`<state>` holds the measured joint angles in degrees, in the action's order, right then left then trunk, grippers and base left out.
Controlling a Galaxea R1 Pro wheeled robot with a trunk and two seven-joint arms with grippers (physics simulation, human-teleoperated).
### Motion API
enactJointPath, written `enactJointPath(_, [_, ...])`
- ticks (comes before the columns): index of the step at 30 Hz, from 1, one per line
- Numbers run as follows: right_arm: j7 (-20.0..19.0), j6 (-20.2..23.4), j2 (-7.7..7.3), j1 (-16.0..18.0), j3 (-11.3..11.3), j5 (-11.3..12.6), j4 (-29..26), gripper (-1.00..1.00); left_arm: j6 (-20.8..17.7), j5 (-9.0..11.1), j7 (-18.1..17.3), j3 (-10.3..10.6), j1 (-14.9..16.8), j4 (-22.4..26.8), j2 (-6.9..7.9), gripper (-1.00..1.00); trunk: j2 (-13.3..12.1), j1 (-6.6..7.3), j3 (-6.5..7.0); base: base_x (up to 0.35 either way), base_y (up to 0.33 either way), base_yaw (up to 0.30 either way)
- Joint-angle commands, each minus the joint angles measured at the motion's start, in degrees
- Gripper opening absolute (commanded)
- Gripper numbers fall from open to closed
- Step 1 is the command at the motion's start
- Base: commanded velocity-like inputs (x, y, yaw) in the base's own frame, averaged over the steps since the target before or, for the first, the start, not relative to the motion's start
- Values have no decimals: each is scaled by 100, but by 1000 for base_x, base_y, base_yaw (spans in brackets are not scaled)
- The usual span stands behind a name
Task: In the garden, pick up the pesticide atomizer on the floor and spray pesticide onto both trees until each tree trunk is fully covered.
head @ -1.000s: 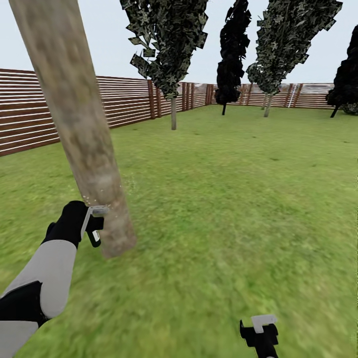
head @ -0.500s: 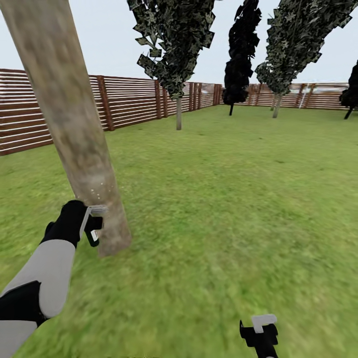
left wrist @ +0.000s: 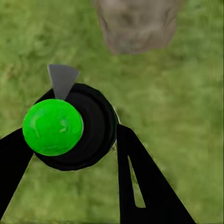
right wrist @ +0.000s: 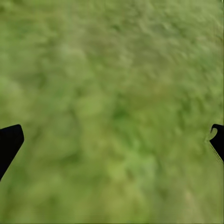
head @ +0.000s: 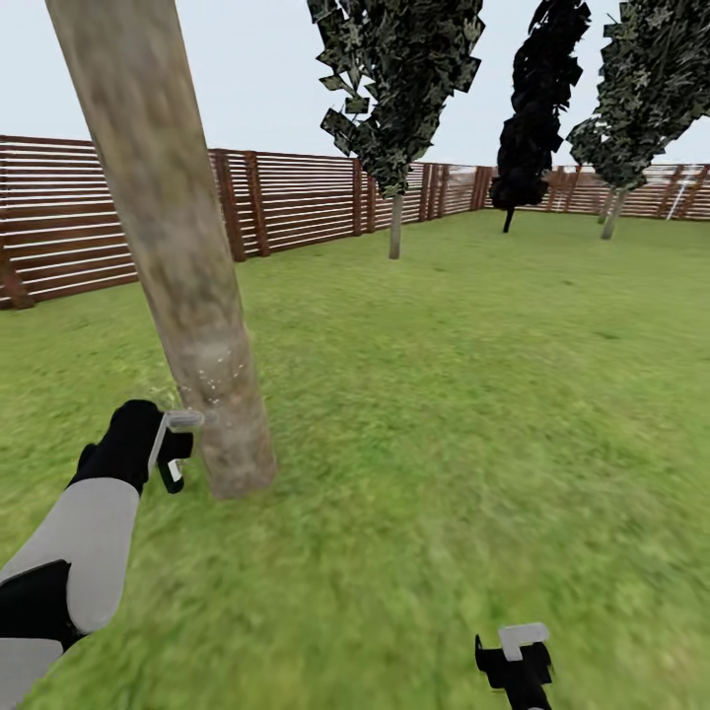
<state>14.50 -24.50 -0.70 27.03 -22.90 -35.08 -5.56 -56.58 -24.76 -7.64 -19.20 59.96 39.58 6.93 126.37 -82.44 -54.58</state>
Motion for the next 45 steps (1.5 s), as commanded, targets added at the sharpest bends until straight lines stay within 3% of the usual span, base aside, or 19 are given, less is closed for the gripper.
enactJointPath(1, [23, -19, 0, 4, -39, -60, 11, 100, -20, 12, -66, -21, -4, 0, 145, -100, 2, -1, -5, 200, -229, 277])
enactJointPath(3, [23, -19, 0, 4, -39, -60, 11, 100, -6, 19, -70, -18, -9, -38, 222, -100, 2, -1, -5, 203, -226, 277])
enactJointPath(4, [22, -19, 0, 4, -39, -60, 11, 100, 13, 24, -67, -28, -12, -57, 180, -100, 2, -1, -5, 205, -225, 277])
enactJointPath(7, [20, -19, 0, 4, -39, -60, 12, 100, 50, 25, -30, -40, -40, -80, -347, -100, 2, -1, -5, 211, -219, 277])
enactJointPath(9, [19, -19, 0, 4, -39, -60, 12, 100, 57, 23, -18, -40, -45, -82, -458, -100, 2, -1, -5, 222, -208, 277])
enactJointPath(12, [18, -19, 0, 4, -39, -60, 12, 100, 80, -5, -29, -72, -171, -68, -353, -100, 2, -1, -5, 226, -203, 276])
enactJointPath(16, [19, -19, 0, 4, -39, -60, 12, 100, 91, 4, -32, -57, -366, -45, 54, -100, 2, -1, -5, 81, -253, 276])
enactJointPath(19, [19, -19, 0, 4, -33, -60, 12, 100, 90, 26, -23, -40, -378, -68, 19, -100, 2, -1, -5, 13, -273, 267])
enactJointPath(22, [18, -19, 0, 4, -39, -60, 12, 100, 86, 33, -39, -40, -375, -73, -167, -100, 2, -1, -5, 104, -274, 128])
enactJointPath(24, [19, -19, 0, 4, -39, -60, 12, 100, 86, 33, -29, -40, -372, -74, -203, -100, 2, -1, -5, 122, -274, 14])
enactJointPath(45, [21, -19, -9, 4, -39, -60, 12, 100, 86, 33, -14, -41, -371, -65, -210, -100, 2, -1, -5, 87, -270, 0])
